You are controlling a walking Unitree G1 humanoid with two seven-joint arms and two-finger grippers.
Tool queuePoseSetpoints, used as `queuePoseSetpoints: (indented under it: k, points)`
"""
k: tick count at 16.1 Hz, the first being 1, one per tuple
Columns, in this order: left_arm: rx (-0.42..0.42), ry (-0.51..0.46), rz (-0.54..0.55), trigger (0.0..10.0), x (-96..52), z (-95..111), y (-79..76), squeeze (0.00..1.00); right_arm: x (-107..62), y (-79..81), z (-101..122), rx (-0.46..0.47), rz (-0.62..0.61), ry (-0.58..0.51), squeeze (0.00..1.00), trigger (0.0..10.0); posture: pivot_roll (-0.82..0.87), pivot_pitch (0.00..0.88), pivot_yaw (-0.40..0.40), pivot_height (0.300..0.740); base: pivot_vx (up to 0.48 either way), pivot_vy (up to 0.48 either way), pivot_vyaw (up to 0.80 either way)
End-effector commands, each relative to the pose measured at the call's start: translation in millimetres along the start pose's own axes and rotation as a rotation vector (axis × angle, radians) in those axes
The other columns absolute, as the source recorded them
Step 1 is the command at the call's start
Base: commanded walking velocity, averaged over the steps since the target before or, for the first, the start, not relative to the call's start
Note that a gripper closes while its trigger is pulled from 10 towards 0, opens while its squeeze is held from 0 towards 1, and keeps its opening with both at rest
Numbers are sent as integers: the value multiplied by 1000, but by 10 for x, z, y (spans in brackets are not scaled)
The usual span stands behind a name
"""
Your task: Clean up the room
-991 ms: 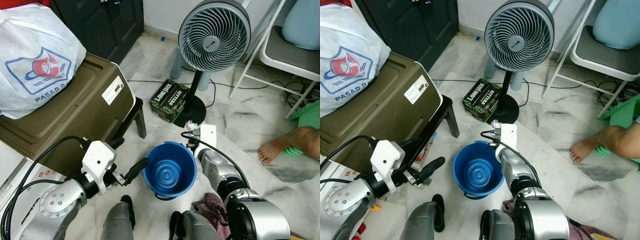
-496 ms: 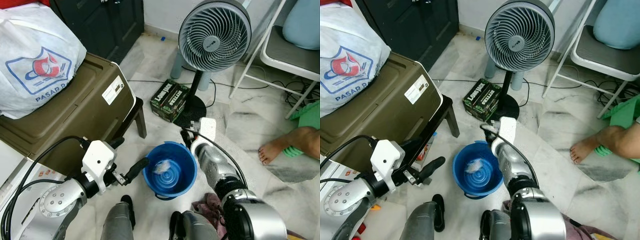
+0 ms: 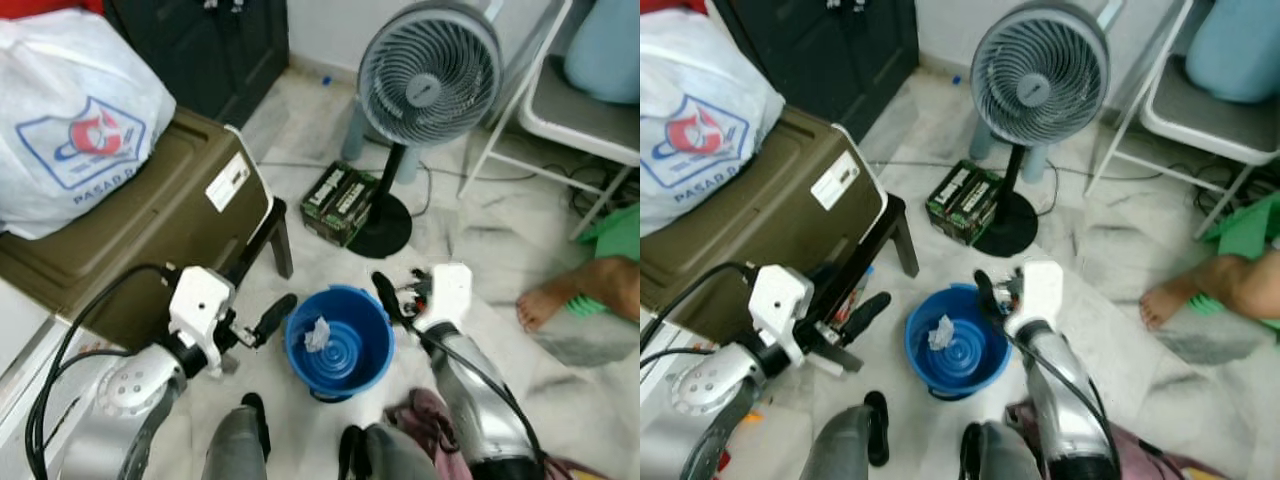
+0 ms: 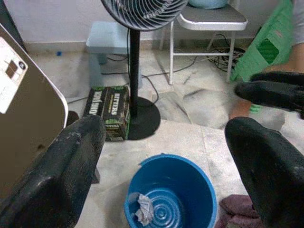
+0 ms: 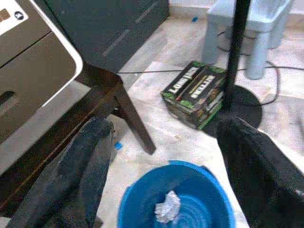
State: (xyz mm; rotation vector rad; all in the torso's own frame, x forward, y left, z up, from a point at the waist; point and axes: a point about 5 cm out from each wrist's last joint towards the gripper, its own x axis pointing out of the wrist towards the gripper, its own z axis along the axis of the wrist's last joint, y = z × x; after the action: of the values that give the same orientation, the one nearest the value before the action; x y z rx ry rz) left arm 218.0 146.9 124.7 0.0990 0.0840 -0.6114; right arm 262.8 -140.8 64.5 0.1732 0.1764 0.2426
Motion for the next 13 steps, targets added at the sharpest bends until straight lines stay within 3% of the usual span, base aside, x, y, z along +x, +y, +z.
queuePoseSetpoints:
  k: [1, 3, 4, 5, 7, 13]
  points:
    - [-3, 6, 13, 10000, 11, -32, 6, 0, -44, -12, 58, -4, 1, -18, 1000, 10000, 33, 182, -29, 740, 0, 0, 0]
    - [-83, -1, 116, 10000, 90, -81, 76, 0, -178, -109, 123, -42, -52, -25, 1000, 10000, -9, 152, -19, 740, 0, 0, 0]
    - [-83, -1, 116, 10000, 90, -81, 76, 0, -178, -109, 123, -42, -52, -25, 1000, 10000, -9, 152, -19, 740, 0, 0, 0]
    - [-143, 4, 191, 10000, 133, -144, 139, 0, -228, -107, 170, -54, -75, -28, 1000, 10000, -26, 131, -9, 740, 0, 0, 0]
    - [-177, 4, 199, 10000, 197, -176, 156, 0, -238, -73, 201, -63, -90, -45, 1000, 10000, -36, 99, -7, 740, 0, 0, 0]
    - [-175, -6, 223, 10000, 299, -180, 181, 0, -156, -92, 345, -83, -93, -71, 1000, 10000, -39, 95, -18, 740, 0, 0, 0]
